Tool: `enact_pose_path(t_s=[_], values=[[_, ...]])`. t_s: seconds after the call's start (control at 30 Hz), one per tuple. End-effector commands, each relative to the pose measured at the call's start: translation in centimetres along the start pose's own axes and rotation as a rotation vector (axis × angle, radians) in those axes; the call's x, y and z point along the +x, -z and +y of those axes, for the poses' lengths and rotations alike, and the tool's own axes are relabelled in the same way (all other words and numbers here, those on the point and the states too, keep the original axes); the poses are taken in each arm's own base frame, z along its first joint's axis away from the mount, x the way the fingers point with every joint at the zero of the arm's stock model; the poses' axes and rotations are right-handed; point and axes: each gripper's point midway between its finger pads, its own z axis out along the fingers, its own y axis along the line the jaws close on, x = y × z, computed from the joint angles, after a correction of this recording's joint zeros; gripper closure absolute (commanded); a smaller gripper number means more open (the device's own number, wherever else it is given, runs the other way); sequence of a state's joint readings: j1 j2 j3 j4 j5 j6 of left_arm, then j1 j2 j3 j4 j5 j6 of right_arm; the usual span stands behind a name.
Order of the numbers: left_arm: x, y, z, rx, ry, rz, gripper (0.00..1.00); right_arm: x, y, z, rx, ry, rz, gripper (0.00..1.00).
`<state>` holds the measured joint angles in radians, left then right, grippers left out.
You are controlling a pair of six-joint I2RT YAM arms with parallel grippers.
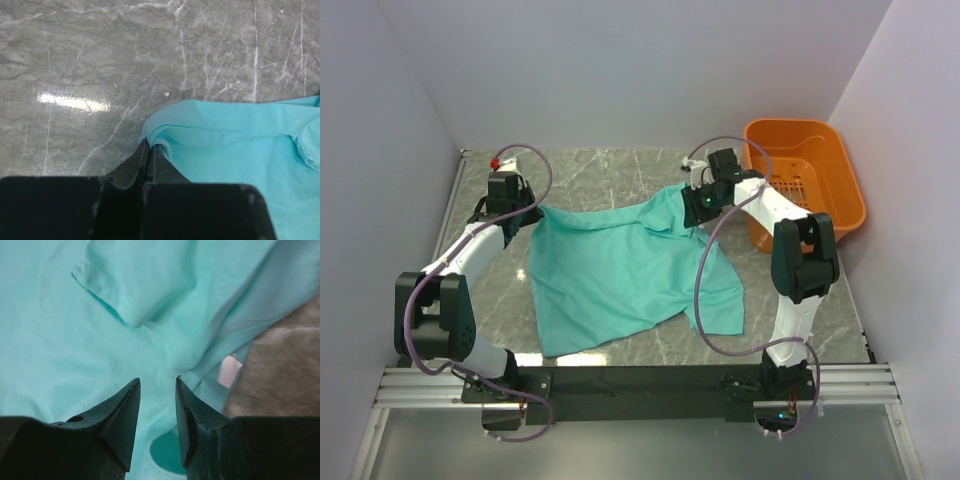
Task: Fold and stack the t-shirts
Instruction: Flatten the tshirt out
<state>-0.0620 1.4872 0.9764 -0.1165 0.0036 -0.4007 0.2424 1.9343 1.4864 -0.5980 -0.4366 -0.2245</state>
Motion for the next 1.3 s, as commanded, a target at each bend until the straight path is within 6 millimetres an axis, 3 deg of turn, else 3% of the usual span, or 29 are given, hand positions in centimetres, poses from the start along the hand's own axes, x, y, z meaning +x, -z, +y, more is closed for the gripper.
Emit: enact_pose_path(t_s=[0.0, 0.13, 0.3, 0.83, 0.93, 1.17, 1.27], values=[[-2.9, 1.3, -1.2, 0.048, -0.018, -0.083, 0.99, -0.6, 0.1, 0.6, 0.077, 0.029, -0.019, 0.58], [-3.0, 1.4, -1.3, 0.049, -0.020, -0.088, 0.99, -0.4, -0.9, 0.6, 0.137, 0.032, -0.009, 0.57], [-2.9, 1.4, -1.4, 0.058, -0.017, -0.083, 0.99, -0.4, -1.2, -1.0, 0.226, -0.011, -0.009, 0.56], [-2.9, 1.3, -1.4, 0.056, -0.020, -0.080, 0.99, 0.9, -4.0, -1.3, 0.200, -0.098, 0.054, 0.58], [-2.9, 1.2, -1.4, 0.056, -0.020, -0.080, 0.99, 0.8, -4.1, -1.4, 0.203, -0.099, 0.050, 0.63], [-2.8, 1.2, -1.3, 0.054, -0.023, -0.078, 0.99, 0.1, -3.2, -1.9, 0.221, -0.101, 0.011, 0.93], [-2.8, 1.2, -1.3, 0.053, -0.022, -0.080, 0.99, -0.2, -2.5, -2.1, 0.224, -0.108, -0.011, 1.00]])
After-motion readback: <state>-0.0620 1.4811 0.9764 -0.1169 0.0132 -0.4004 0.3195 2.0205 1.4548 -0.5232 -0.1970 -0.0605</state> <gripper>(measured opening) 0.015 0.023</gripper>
